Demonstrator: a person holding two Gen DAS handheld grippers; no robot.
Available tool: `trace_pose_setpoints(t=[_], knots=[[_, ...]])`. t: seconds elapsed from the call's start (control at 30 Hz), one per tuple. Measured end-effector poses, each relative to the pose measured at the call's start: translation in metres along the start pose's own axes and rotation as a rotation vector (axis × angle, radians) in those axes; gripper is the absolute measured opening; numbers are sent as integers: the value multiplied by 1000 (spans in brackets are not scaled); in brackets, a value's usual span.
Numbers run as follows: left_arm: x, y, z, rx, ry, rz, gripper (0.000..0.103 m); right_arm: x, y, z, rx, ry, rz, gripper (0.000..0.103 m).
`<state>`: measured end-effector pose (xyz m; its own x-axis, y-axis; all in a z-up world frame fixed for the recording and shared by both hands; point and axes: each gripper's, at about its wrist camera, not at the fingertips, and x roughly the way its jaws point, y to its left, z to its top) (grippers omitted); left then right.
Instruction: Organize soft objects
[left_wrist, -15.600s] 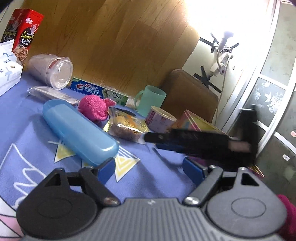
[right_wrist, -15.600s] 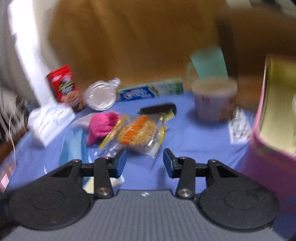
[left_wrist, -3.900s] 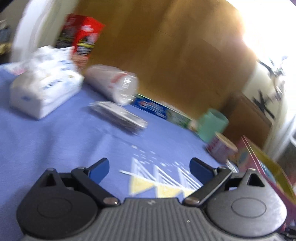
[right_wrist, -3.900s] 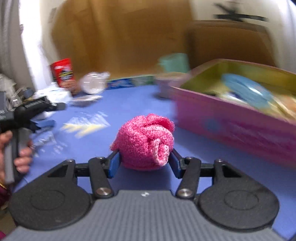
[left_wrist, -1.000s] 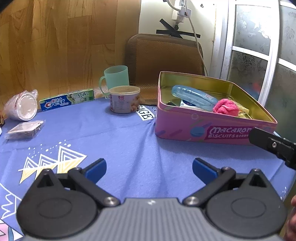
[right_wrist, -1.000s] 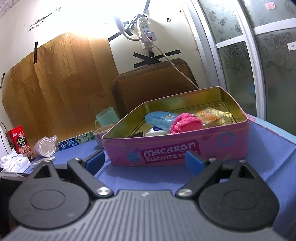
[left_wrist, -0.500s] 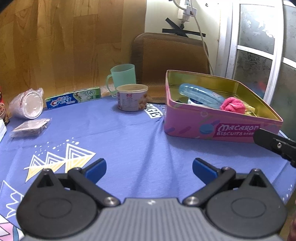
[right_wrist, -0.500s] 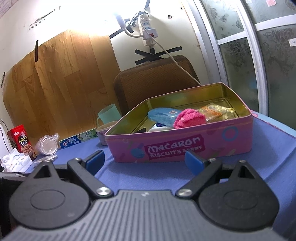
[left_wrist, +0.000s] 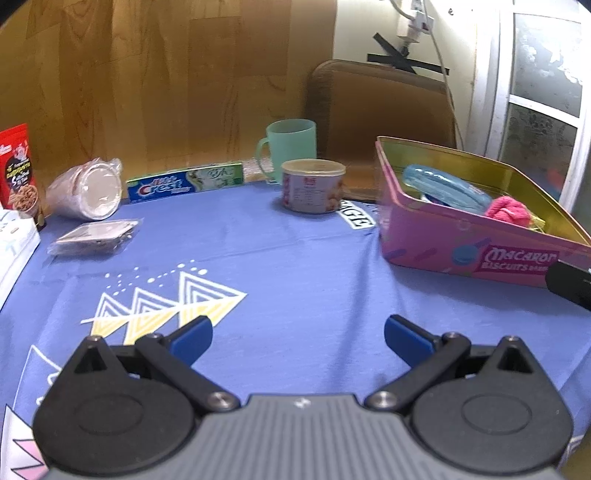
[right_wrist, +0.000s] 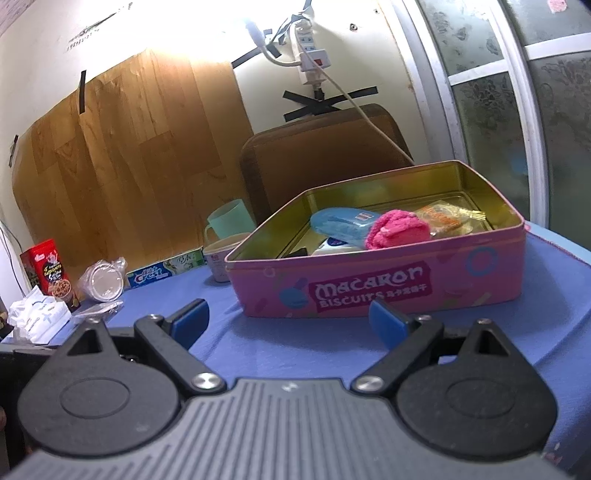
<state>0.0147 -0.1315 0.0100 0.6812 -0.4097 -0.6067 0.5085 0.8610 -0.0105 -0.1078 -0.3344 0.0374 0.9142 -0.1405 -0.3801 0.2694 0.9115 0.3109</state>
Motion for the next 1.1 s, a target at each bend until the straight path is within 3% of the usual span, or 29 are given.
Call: trace_pose_setpoints(t=[0.47, 0.83, 1.1], knots=[[7, 36, -8, -35, 7, 76, 103, 8, 25, -10, -37, 40, 21, 95], [17, 102, -9, -71, 10, 246, 103, 20, 44, -20, -73, 91, 48, 95], [17, 134, -6, -84, -4, 294, 103, 27, 64, -24, -112, 120, 80, 95]])
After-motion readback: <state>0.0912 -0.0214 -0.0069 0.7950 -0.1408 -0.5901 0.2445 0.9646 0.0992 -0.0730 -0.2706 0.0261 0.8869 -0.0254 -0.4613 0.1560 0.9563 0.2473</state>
